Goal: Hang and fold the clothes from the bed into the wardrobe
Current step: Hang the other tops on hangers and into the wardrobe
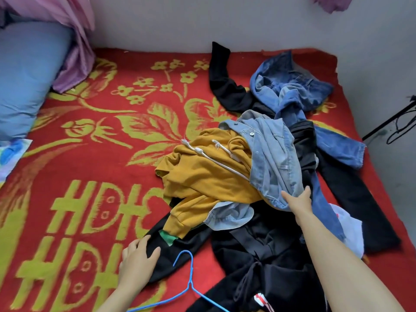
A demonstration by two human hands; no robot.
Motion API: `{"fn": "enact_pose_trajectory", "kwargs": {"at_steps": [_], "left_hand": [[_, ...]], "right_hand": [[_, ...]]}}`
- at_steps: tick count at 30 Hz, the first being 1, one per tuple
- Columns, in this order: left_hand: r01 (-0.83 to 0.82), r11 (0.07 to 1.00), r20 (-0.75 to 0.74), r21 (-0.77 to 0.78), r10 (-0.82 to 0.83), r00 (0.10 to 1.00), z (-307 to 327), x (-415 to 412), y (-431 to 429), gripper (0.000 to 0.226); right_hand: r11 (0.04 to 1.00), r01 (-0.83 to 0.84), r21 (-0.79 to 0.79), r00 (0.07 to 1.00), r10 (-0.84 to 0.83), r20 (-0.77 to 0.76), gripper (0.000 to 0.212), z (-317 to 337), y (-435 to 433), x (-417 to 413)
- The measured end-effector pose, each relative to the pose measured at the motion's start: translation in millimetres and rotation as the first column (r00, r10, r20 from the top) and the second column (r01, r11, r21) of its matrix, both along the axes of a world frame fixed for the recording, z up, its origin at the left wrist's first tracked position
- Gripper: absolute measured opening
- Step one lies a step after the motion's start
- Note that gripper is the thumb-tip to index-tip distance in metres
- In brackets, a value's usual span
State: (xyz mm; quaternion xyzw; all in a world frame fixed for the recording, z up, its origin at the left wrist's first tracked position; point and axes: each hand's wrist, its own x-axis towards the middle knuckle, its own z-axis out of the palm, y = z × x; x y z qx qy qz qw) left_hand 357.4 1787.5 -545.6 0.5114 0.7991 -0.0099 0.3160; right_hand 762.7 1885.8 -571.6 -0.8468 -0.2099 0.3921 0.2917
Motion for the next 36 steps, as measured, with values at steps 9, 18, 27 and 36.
{"fn": "enact_pose_trajectory", "kwargs": {"at_steps": [9, 18, 27, 36], "left_hand": [[-0.009, 1.000, 0.052, -0.020, 0.010, 0.999, -7.2, -2.9, -5.0, 0.047], [0.090, 0.996, 0.165, -0.017, -0.086, 0.983, 25.0, -0.8, -34.2, 0.044], [0.146, 0.989, 0.292, 0.040, -0.151, 0.944, 44.2, -51.0, -74.7, 0.049], [0.320, 0.921, 0.441, 0.222, -0.387, 0.810, 106.3, -128.3, -67.3, 0.055]], "right_hand": [[0.993, -0.063, 0.097, 0.988, 0.048, 0.144, 0.012, 10.5, -30.2, -41.5], [0.990, 0.111, 0.085, 0.993, -0.106, -0.060, 0.009, 35.0, -126.9, -115.9], [0.986, 0.037, 0.162, 0.995, -0.051, 0.081, 0.018, 112.7, -169.7, -147.5], [0.767, -0.083, 0.636, 0.942, -0.147, 0.300, 0.040, 354.1, -157.3, -224.9]]}}
